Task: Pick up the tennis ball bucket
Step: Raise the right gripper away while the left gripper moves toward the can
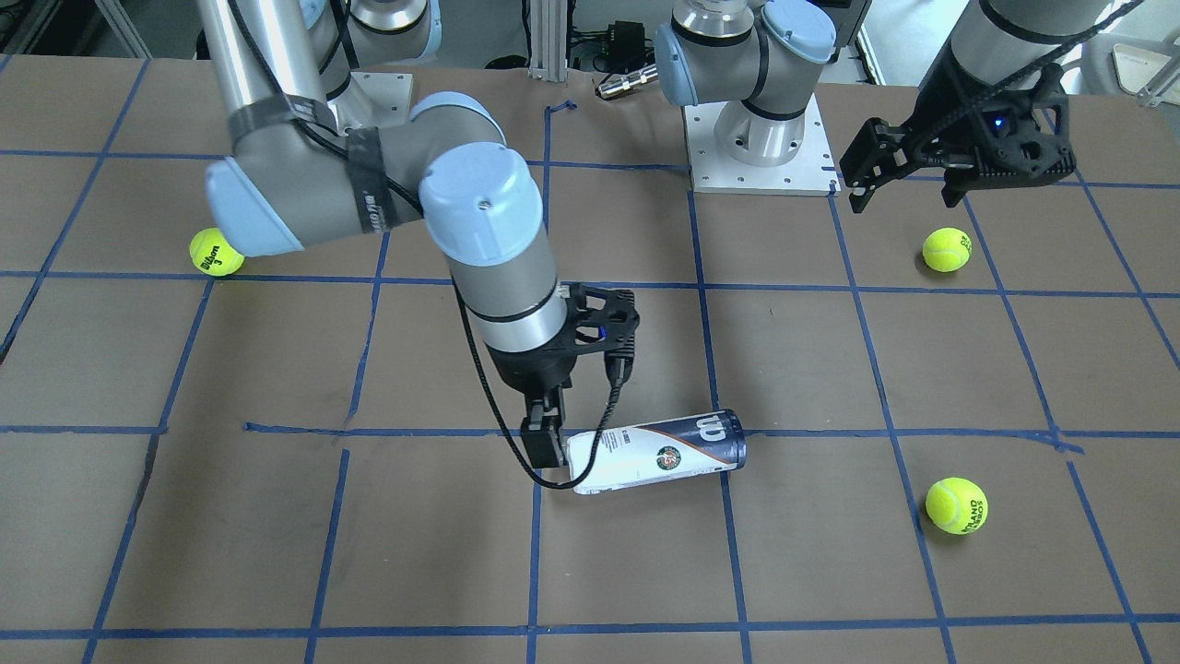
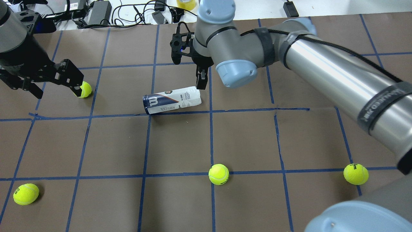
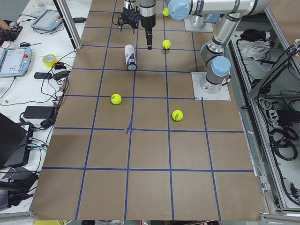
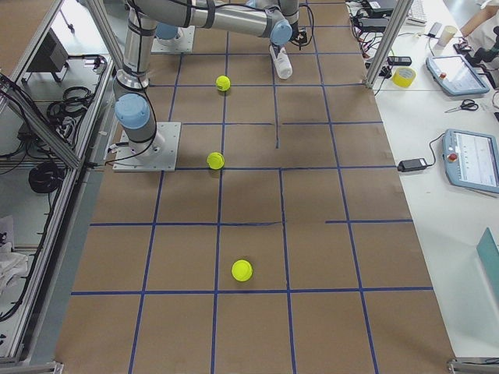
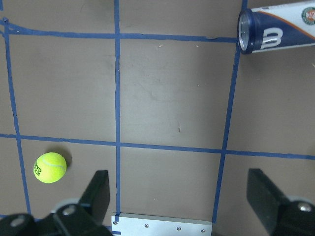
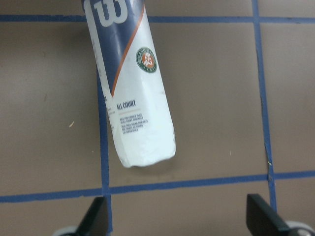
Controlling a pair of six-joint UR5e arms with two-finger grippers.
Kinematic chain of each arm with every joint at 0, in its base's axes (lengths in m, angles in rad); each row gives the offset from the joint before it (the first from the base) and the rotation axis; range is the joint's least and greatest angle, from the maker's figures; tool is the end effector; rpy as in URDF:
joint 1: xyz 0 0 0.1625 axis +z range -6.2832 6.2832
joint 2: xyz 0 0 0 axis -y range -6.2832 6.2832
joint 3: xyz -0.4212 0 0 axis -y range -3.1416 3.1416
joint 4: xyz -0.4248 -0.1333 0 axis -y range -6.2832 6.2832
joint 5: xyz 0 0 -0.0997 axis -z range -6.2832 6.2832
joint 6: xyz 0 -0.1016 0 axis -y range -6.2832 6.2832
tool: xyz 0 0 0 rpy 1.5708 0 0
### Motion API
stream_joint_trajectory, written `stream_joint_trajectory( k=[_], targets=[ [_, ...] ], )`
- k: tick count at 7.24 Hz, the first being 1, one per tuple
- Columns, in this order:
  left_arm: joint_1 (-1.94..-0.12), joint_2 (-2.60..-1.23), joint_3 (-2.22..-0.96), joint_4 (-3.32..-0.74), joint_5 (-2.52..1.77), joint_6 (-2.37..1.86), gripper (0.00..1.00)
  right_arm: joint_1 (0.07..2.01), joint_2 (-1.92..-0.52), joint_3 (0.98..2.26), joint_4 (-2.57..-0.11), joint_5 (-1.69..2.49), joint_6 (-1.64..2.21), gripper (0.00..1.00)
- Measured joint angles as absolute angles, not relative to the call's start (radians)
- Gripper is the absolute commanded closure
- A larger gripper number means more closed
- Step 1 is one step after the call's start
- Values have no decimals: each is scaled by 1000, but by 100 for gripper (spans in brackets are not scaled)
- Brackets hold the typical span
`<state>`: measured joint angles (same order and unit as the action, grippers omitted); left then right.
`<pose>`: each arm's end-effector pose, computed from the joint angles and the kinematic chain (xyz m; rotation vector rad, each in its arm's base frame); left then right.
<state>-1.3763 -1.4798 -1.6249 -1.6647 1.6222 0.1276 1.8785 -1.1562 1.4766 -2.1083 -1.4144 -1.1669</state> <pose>-0.0329 -0.4957 0.4906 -0.1013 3.0967 0.1000 0.3517 -0.6142 0.3377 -2.0791 2.2505 -0.4035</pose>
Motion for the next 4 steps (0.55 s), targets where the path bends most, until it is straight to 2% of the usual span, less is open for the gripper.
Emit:
stream_joint_trajectory(
  k=[4],
  targets=[
    [-1371, -1572, -1653, -1547, 1410, 125, 0, 1777, -1318, 1476, -1965, -1408, -1039, 0]
  ],
)
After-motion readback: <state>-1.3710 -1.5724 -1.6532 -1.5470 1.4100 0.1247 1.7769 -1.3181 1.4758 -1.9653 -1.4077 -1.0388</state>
